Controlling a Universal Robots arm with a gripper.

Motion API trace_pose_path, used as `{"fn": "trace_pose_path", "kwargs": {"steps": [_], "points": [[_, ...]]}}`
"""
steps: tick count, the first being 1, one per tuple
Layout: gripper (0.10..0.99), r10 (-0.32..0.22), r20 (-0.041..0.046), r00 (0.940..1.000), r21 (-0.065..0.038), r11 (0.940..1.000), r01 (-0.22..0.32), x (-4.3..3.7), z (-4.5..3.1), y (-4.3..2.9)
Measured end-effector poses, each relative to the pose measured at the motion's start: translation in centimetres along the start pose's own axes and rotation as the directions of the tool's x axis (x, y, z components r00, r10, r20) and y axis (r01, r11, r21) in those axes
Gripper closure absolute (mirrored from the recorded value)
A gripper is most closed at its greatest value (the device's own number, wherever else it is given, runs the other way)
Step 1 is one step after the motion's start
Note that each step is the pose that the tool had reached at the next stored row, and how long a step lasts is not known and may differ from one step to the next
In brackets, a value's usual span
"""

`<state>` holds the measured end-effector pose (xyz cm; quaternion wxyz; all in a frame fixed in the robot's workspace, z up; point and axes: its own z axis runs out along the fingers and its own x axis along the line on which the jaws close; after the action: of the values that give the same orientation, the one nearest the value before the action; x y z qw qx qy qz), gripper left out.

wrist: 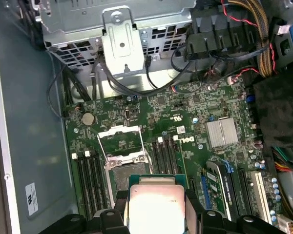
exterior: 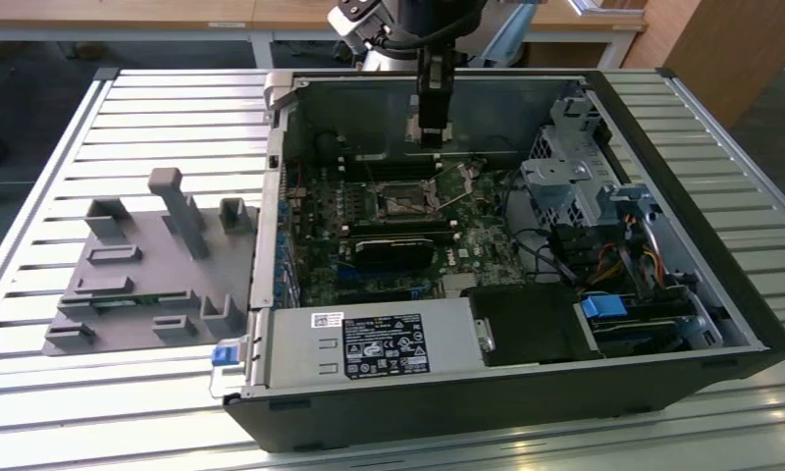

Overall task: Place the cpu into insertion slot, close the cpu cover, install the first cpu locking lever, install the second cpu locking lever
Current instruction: 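Place the cpu into insertion slot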

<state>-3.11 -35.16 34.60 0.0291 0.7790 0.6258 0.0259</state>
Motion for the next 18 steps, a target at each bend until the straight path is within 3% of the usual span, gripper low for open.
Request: {"fn": "trace_pose_path", "kwargs": {"steps": [7,11,13,18], "points": [[0.545,0.067,0.0079,0.9977,-0.001,0.9977,-0.067,0.01,0.27,-0.02],[0.545,0.092,0.0144,0.9956,-0.003,0.9957,-0.092,0.11,0.87,-0.1],[0.545,0.086,0.0142,0.9962,-0.003,0.9963,-0.086,0.21,1.23,-0.14],[0.545,-0.001,0.0077,1.0,-0.002,1.0,0.001,0.21,1.93,-0.2]]}}
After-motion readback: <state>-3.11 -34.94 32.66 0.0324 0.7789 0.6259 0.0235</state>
